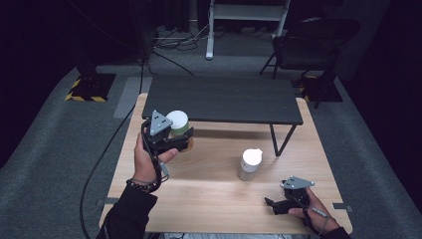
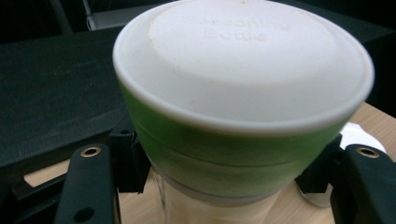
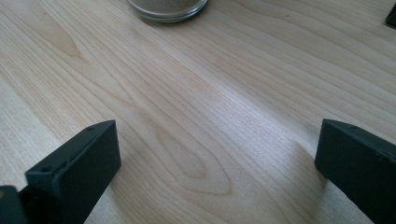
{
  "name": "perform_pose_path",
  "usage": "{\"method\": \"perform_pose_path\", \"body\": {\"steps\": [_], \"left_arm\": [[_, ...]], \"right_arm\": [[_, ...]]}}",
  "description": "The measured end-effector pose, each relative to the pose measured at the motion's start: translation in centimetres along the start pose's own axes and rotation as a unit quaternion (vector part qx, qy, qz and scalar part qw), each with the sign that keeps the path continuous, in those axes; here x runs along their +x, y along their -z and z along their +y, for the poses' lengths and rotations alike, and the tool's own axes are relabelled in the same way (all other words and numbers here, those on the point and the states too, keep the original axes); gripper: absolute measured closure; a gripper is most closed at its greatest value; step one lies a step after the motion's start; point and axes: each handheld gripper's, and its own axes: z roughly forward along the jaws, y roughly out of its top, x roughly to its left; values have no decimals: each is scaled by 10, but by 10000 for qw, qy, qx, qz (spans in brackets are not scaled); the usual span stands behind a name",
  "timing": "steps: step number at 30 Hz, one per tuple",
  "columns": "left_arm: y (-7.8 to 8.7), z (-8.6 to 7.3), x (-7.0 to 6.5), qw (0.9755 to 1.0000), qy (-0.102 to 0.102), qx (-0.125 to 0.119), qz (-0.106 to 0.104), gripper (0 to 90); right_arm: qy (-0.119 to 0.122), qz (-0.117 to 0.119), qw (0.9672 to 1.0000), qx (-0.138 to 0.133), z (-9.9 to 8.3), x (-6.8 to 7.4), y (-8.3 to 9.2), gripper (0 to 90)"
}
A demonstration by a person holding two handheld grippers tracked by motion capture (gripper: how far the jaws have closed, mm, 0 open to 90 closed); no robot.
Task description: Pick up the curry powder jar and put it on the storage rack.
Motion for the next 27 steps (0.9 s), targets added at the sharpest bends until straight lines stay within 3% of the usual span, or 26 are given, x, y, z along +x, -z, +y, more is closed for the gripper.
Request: {"method": "perform_pose_path", "body": {"steps": [17,27], "left_arm": [[-2,31,-3,9999,-81,-108,65,346],[-12,46,-1,9999,-56,-100,88,347]], "right_arm": [[2,5,10000,2,0,0,0,2],[4,6,10000,2,0,0,0,2]]}}
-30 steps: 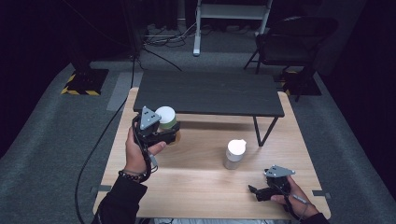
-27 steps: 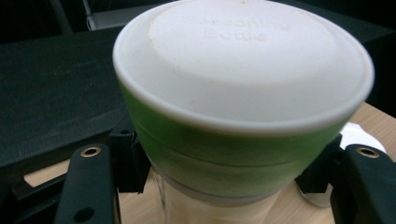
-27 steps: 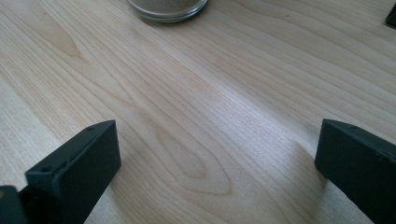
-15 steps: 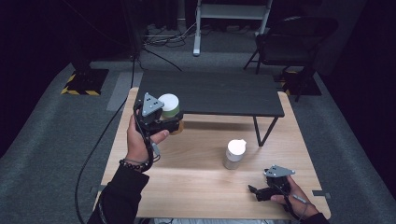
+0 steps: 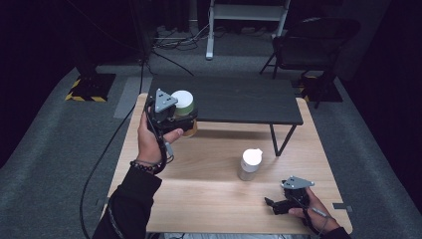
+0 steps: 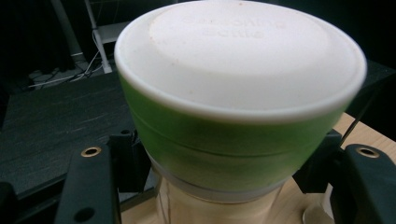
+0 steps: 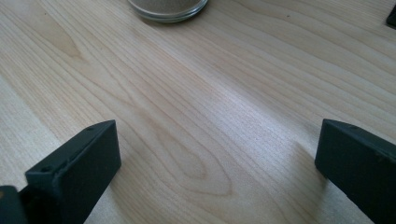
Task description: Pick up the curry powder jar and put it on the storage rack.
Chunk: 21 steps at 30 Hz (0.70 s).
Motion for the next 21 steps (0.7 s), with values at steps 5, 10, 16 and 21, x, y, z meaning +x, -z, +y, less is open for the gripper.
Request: {"method": "perform_pose_path", "body": {"steps": [5,10,16,21], "left_arm": [[-5,9,0,10000,-5,-8,16,347],[-12,18,-4,9999,-32,31,109,347],[-22,25,-5,9997,18,56,221,347],[-29,30,-4,9994,19,36,335,347]], "right_arm": [[-1,0,10000,1,0,0,0,2],[-1,1,10000,0,0,0,0,2],[1,-2,10000,-3,0,0,0,2],[1,0,10000,-3,0,0,0,2]]}}
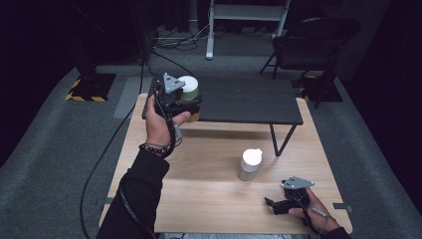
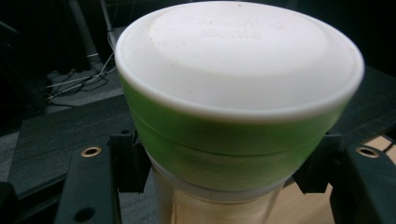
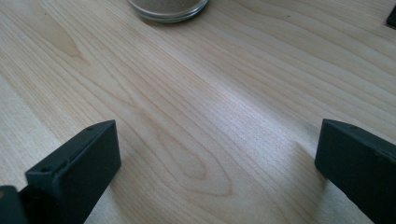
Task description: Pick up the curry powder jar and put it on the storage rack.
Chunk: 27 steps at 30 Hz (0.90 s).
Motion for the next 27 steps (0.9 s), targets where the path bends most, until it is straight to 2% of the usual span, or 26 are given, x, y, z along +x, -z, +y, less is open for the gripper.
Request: {"method": "perform_pose_path", "body": {"steps": [14,20,27], "left_arm": [[-24,10,2,9998,-23,138,142,347],[-32,11,5,9997,54,154,174,347],[-34,9,11,9997,163,107,110,346]], "right_arm": [[-2,0,10000,-1,0,0,0,3],[-3,2,10000,0,0,0,0,2],[-1,1,10000,-1,0,0,0,3]]}}
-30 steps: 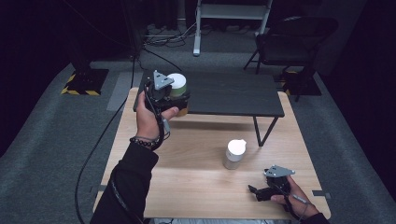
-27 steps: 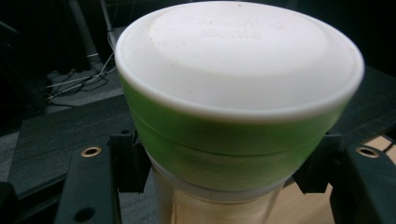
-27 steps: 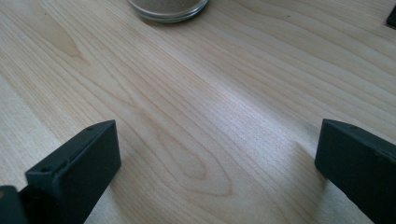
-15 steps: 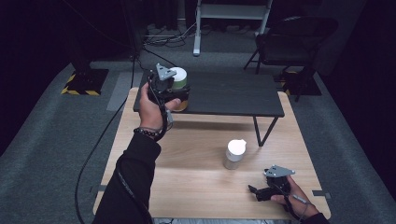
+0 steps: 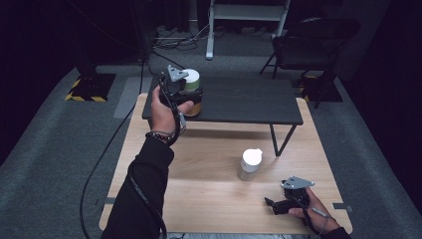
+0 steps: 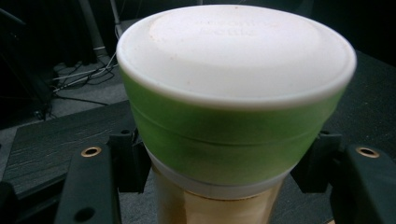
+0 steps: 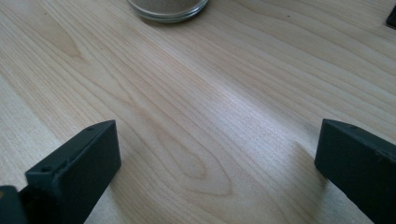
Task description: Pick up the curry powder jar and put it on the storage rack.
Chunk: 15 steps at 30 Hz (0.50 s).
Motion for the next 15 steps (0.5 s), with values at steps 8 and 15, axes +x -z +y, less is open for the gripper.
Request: {"method": "perform_pose_path", "body": {"steps": [8,15], "left_arm": [[-2,-5,4,9999,70,-75,-74,332],[-1,-12,4,9997,111,-192,-33,281]], "right_arm": [[3,-5,10000,-4,0,0,0,4],[4,-7,10000,-5,0,0,0,5]]}}
